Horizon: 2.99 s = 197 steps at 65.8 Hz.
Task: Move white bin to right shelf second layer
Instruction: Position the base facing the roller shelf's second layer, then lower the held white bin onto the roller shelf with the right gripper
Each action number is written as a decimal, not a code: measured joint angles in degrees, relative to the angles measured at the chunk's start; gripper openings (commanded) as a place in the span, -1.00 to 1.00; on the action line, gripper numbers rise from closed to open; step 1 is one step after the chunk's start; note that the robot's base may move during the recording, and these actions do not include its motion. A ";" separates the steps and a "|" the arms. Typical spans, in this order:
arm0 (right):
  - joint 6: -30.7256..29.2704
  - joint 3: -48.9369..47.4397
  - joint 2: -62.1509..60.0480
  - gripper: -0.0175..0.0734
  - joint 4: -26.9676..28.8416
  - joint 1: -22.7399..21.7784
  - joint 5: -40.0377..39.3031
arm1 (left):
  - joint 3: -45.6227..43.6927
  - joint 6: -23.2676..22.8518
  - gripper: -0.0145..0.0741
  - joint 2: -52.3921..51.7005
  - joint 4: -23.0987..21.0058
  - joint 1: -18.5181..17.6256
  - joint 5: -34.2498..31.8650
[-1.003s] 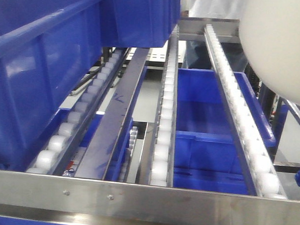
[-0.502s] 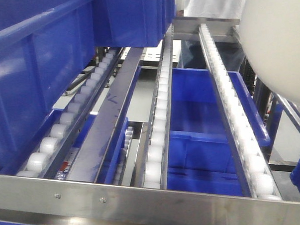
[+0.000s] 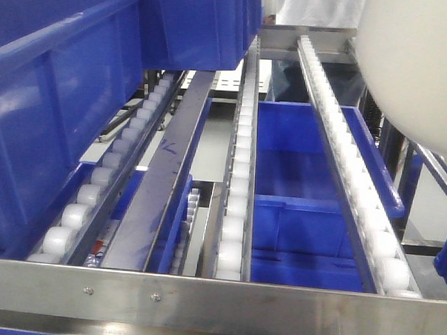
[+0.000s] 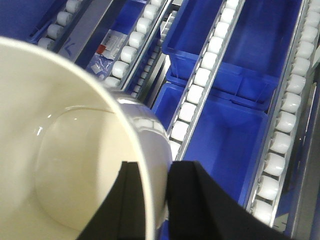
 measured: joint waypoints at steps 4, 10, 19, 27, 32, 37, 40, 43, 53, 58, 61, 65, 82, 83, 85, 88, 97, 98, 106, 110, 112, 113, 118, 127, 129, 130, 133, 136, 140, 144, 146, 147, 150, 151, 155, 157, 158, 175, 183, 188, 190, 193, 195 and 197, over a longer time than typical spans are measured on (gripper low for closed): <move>0.00 0.00 0.00 -0.49 0.00 0.00 0.00 | 0.00 0.00 -0.48 0.00 0.00 0.00 0.00; 0.00 0.00 0.00 -0.49 0.00 0.00 0.00 | 0.00 0.00 -0.48 0.00 0.00 0.00 0.00; 0.00 0.00 0.00 -0.49 0.00 0.00 0.00 | 0.00 0.00 -0.48 0.00 0.00 0.00 0.00; 0.00 0.00 0.00 -0.49 0.00 0.00 0.00 | 0.00 0.00 -0.48 0.00 0.00 0.00 0.00; 0.00 0.00 0.00 -0.49 0.00 0.00 0.00 | 0.00 0.00 -0.48 0.00 0.00 0.00 0.00; 0.00 0.00 0.00 -0.49 0.00 0.00 0.00 | 0.00 0.00 -0.48 0.00 0.00 0.00 0.00; 0.00 0.00 0.00 -0.49 0.00 0.00 0.00 | 0.00 0.00 -0.48 0.00 0.00 0.00 0.00; 0.00 0.00 0.00 -0.49 0.00 0.00 0.00 | 0.00 0.00 -0.48 0.00 0.00 0.00 0.00; 0.00 0.00 0.00 -0.49 0.00 0.00 0.00 | 0.00 0.00 -0.48 0.00 0.00 0.00 0.00; 0.00 0.00 0.00 -0.49 0.00 0.00 0.00 | 0.00 0.00 -0.48 0.00 0.00 0.00 0.00; 0.00 0.00 0.00 -0.49 0.00 0.00 0.00 | 0.00 0.00 -0.48 0.00 0.00 0.00 0.00; 0.00 0.00 0.00 -0.49 0.00 0.00 0.00 | 0.00 0.00 -0.48 0.00 0.00 0.00 0.00; 0.00 0.00 0.00 -0.49 0.00 0.00 -1.38 | 0.00 0.00 -0.48 0.00 0.00 0.00 0.00; 0.00 0.00 0.00 -0.49 0.00 0.00 -1.70 | 0.00 0.00 -0.48 0.00 0.00 0.00 0.00; 0.00 0.00 0.10 -0.49 0.00 0.00 -2.39 | 0.00 0.00 -0.48 0.00 0.00 0.00 0.00; 0.00 0.00 0.63 -0.49 0.00 0.00 -3.79 | 0.00 0.00 -0.48 0.00 0.00 0.00 0.00; 0.00 -0.23 4.63 -0.49 0.00 0.00 -6.59 | 0.00 0.00 -0.48 0.00 0.00 0.00 0.00; 0.00 -0.23 5.22 -0.49 0.00 0.00 -6.92 | 0.00 0.00 -0.48 0.00 0.00 0.00 0.00; 0.00 -1.72 11.54 -0.49 0.00 0.00 -7.56 | 0.00 0.00 -0.48 0.00 0.00 0.00 0.00; 0.00 -2.55 15.03 -0.49 0.00 0.00 -7.82 | 0.00 0.00 -0.48 0.00 0.00 0.00 0.00; 0.00 -3.14 16.55 -0.49 0.00 0.00 -7.95 | 0.00 0.00 -0.48 0.00 0.00 0.00 0.00; 0.00 -3.38 17.30 -0.49 0.00 0.00 -7.92 | 0.00 0.00 -0.48 0.00 0.00 0.00 0.00; 0.00 -4.73 21.39 -0.49 0.00 0.00 -8.38 | 0.00 0.00 -0.48 0.00 0.00 0.00 0.00; 0.00 -6.82 28.23 -0.49 0.00 0.00 -10.13 | 0.00 0.00 -0.48 0.00 0.00 0.00 0.00; 0.00 -7.07 29.87 -0.49 0.00 0.00 -10.72 | 0.00 0.00 -0.48 0.00 0.00 0.00 0.00; 0.00 -7.09 30.51 -0.49 0.00 0.00 -11.12 | 0.00 0.00 -0.48 0.00 0.00 0.00 0.00; 0.00 -7.48 32.34 -0.49 0.00 0.00 -11.87 | 0.00 0.00 -0.48 0.00 0.00 0.00 0.00; 0.00 -7.55 34.30 -0.49 0.00 0.00 -12.67 | 0.00 0.00 -0.48 0.00 0.00 0.00 0.00; 0.00 -7.55 36.54 -0.49 0.00 0.00 -13.72 | 0.00 0.00 -0.48 0.00 0.00 0.00 0.00; 0.00 -7.55 38.48 -0.49 0.00 0.00 -14.10 | 0.00 0.00 -0.48 0.00 0.00 0.00 0.00; 0.00 -7.55 39.27 -0.49 0.00 0.00 -14.35 | 0.00 0.00 -0.48 0.00 0.00 0.00 0.00; 0.00 -7.55 39.44 -0.49 0.00 0.00 -14.35 | 0.00 0.00 -0.48 0.00 0.00 0.00 0.00; 0.00 -7.55 40.61 -0.49 0.00 0.00 -14.47 | 0.00 0.00 -0.48 0.00 0.00 0.00 0.00; 0.00 -7.55 40.90 -0.49 0.00 0.00 -14.47 | 0.00 0.00 -0.48 0.00 0.00 0.00 0.00; 0.00 -7.55 41.97 -0.49 0.00 0.00 -14.73 | 0.00 0.00 -0.48 0.00 0.00 0.00 0.00; 0.00 -7.55 42.52 -0.49 0.00 0.00 -14.84 | 0.00 0.00 -0.48 0.00 0.00 0.00 0.00; 0.00 -7.55 42.69 -0.49 0.00 0.00 -14.84 | 0.00 0.00 -0.48 0.00 0.00 0.00 0.00; 0.00 -7.55 44.95 -0.49 0.00 0.00 -15.61 | 0.00 0.00 -0.48 0.00 0.00 0.00 0.00; 0.00 -7.69 46.05 -0.49 0.00 0.00 -15.82 | 0.00 0.00 -0.48 0.00 0.00 0.00 0.00; 0.00 -7.83 46.92 -0.49 0.00 0.00 -15.93 | 0.00 0.00 -0.48 0.00 0.00 0.00 0.00; 0.00 -7.87 47.28 -0.49 0.00 0.00 -16.06 | 0.00 0.00 -0.48 0.00 0.00 0.00 0.00; 0.00 -7.87 47.81 -0.49 0.00 0.00 -16.17 | 0.00 0.00 -0.48 0.00 0.00 0.00 0.00; 0.00 -7.87 48.10 -0.49 0.00 0.00 -16.29 | 0.00 0.00 -0.48 0.00 0.00 0.00 0.00; 0.00 -7.87 48.40 -0.49 0.00 0.00 -16.41 | 0.00 0.00 -0.48 0.00 0.00 0.00 0.00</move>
